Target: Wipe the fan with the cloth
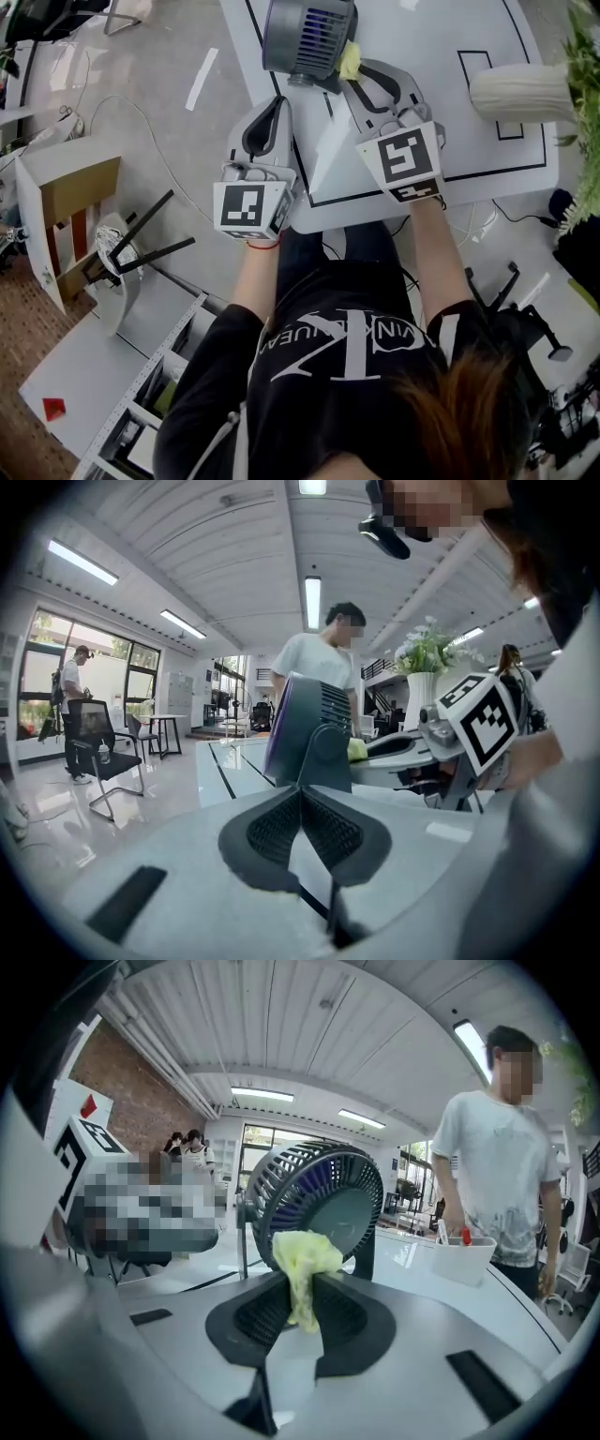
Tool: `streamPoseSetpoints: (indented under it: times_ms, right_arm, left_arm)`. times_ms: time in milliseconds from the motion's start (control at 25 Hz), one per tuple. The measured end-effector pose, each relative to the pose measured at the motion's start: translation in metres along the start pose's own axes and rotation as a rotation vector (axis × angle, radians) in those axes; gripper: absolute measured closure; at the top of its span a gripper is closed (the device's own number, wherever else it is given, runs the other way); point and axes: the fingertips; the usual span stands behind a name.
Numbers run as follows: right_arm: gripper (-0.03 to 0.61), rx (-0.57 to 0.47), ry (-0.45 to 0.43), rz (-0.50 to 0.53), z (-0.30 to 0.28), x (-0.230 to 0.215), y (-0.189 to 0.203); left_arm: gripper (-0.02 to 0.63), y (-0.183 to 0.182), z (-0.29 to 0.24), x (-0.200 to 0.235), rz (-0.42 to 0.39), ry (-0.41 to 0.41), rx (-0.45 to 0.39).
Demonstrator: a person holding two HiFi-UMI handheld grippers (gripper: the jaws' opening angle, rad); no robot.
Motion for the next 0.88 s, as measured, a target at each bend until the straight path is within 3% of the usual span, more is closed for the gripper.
streamPoseSetpoints:
  times_ms: [560, 880]
  right_arm:
    - [0.512, -0.059, 0.062, 0.053, 0.046, -0.012, -0.040]
    - [0.512, -0.066, 0.148, 0.058, 0.046, -0.049, -0.071]
  left_arm:
    - [0.603, -0.020, 0.012, 0.005, 0.021, -0.062, -0.019]
    - [0.603, -0.053, 0.011, 0.033, 0.025, -0.092, -0.050]
Point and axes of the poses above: the fingertips, and each gripper's own axes: z backward along the fingers, x to its left, y out of its underside, and after that the axes turned 9 degrees about z, right-handed
